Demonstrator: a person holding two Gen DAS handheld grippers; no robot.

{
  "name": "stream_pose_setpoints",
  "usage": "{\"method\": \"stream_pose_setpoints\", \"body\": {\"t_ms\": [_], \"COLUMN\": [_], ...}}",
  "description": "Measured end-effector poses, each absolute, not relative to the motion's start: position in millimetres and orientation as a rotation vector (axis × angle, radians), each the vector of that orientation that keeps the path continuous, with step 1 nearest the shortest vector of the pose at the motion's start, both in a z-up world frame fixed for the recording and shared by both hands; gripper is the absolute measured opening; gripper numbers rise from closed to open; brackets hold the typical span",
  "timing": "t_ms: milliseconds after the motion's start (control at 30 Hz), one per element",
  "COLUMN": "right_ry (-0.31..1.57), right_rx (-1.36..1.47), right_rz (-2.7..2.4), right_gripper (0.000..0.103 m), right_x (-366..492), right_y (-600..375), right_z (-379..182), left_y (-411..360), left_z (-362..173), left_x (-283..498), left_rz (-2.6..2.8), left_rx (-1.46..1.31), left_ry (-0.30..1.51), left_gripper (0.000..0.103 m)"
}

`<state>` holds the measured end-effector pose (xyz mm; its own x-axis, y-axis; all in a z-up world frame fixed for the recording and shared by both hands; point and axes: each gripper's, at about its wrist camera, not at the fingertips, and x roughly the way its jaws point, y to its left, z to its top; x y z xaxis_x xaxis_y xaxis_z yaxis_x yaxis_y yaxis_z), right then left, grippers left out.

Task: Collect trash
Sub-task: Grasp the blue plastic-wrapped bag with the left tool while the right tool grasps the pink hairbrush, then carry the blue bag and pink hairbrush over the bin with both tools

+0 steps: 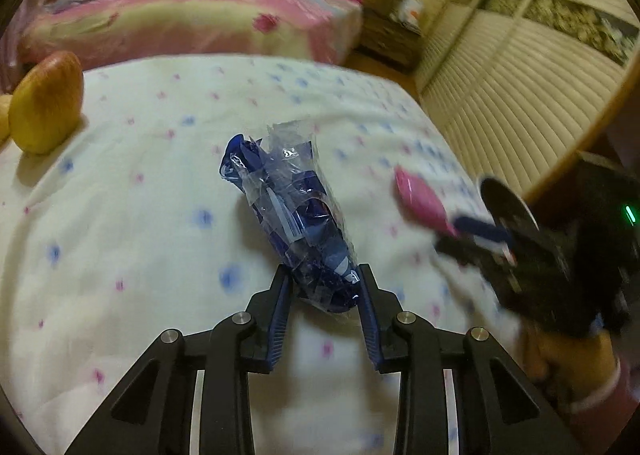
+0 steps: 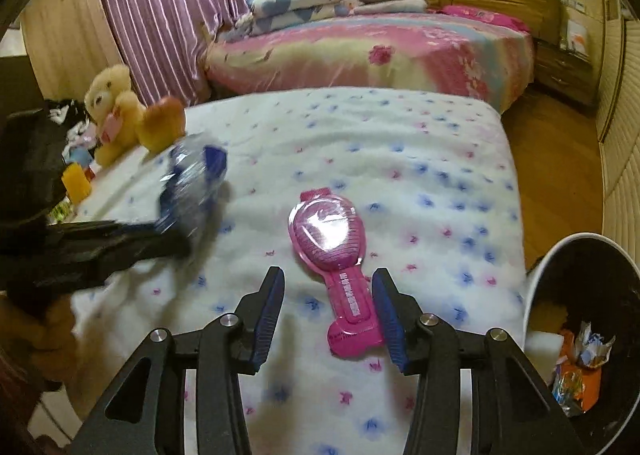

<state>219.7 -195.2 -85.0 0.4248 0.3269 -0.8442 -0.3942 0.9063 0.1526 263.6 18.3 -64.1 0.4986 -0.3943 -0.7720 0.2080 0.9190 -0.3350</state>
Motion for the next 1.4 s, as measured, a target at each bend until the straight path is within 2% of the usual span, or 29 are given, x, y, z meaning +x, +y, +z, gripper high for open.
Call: {"method": "stream_pose_setpoints", "body": {"t_ms": [100, 200, 233, 267, 333, 400, 433, 467, 500, 533, 667, 700, 767, 967, 1033, 1400], "right_ry": [1.048, 1.041, 1.04, 1.045, 1.06, 1.06, 1.062, 1.062, 1.066, 1.069, 1.059, 1.056, 1.046, 1.041, 1.044, 1.072], "right_rx": [-0.08, -0.067, -0.067, -0.068, -0.064, -0.05, -0.045, -0.035, -0.004, 0.021, 0.119, 0.137, 0.187, 0.221, 0.235, 0.271], "right_rz": [0.448, 0.429, 0.428, 0.428, 0.428, 0.417, 0.409, 0.392, 0.375, 0.364, 0.343, 0.343, 0.346, 0.35, 0.349, 0.366], "right_gripper": [0.047, 0.047, 0.047, 0.047, 0.048, 0.042, 0.038, 0.03, 0.024, 0.019, 0.017, 0.008, 0.007, 0.006, 0.011, 0.02], "right_x": [223.4, 224.8, 226.1, 227.6, 229.7, 230.1, 230.4, 230.0, 229.6, 229.2, 219.4, 216.1, 209.4, 199.2, 199.4, 207.2], "right_y": [-193.9, -195.0, -194.3, -192.9, -191.5, -192.6, -193.7, -195.9, -200.5, -203.9, -217.0, -218.8, -223.7, -226.8, -228.1, -218.0], "right_z": [-88.4, -86.5, -86.6, -88.1, -92.2, -92.4, -92.2, -92.1, -92.0, -91.7, -87.4, -86.8, -83.8, -79.7, -81.1, -90.8], "left_y": [23.5, 20.3, 17.5, 14.9, 9.8, 3.8, 1.7, 2.2, 0.7, -1.3, -4.6, -7.4, -8.8, -14.9, -13.6, -18.9], "left_z": [-63.7, -65.4, -65.2, -64.9, -64.7, -65.5, -66.6, -69.4, -72.5, -73.0, -70.5, -69.6, -68.6, -67.2, -65.2, -60.9], "left_x": [258.4, 256.1, 253.5, 250.9, 249.1, 247.5, 246.6, 244.0, 244.4, 242.9, 232.4, 229.1, 227.2, 215.3, 213.5, 201.8], "left_rz": [-0.332, -0.249, -0.232, -0.218, -0.185, -0.157, -0.142, -0.136, -0.135, -0.132, -0.164, -0.171, -0.186, -0.214, -0.213, -0.217], "left_rx": [-0.17, -0.158, -0.166, -0.174, -0.185, -0.2, -0.201, -0.201, -0.203, -0.202, -0.206, -0.205, -0.207, -0.212, -0.216, -0.214], "left_ry": [0.986, 0.968, 0.96, 0.95, 0.929, 0.897, 0.883, 0.879, 0.883, 0.875, 0.862, 0.86, 0.861, 0.869, 0.87, 0.883], "left_gripper": [0.037, 0.059, 0.063, 0.063, 0.063, 0.062, 0.058, 0.05, 0.038, 0.038, 0.036, 0.036, 0.035, 0.035, 0.035, 0.035]}}
